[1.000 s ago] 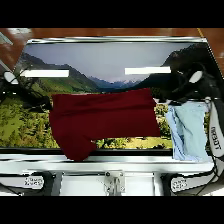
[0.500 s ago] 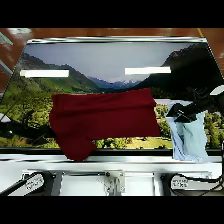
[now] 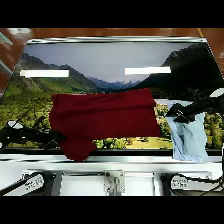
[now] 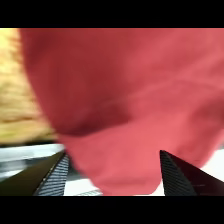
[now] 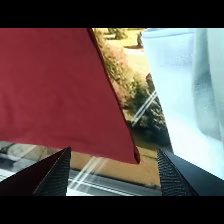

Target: Fold the shirts.

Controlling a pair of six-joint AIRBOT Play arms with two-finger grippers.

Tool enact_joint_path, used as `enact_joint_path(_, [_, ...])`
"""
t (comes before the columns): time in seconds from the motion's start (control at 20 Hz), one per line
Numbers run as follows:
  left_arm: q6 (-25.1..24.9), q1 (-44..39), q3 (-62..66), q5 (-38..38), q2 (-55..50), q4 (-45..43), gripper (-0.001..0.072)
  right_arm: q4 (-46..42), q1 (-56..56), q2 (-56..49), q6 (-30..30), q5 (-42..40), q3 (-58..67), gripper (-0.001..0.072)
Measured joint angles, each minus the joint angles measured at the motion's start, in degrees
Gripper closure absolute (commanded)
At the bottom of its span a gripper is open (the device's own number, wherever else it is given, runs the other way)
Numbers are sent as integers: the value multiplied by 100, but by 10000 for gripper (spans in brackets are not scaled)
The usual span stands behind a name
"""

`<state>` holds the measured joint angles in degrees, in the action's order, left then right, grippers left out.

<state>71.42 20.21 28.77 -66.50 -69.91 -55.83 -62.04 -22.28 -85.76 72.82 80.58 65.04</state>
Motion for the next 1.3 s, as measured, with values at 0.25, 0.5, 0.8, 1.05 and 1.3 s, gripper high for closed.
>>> enact_joint_path(0.25, [-52,-229,-42,564,-282,308,666,-2,0,2,142,-4,-17,72])
enact_joint_path(0.5, [-313,-201,-46,352,-302,385,666,-28,0,-4,151,4,-518,71])
enact_joint_path(0.8, [-487,-70,-42,-79,-129,461,666,17,179,-63,63,-348,-1241,72])
enact_joint_path(1.05, [-525,-55,-33,-251,-52,483,666,35,549,-138,190,-706,-1432,72])
enact_joint_path(1.3, [-542,-50,31,-334,74,485,666,31,1062,-345,282,-916,-1475,648])
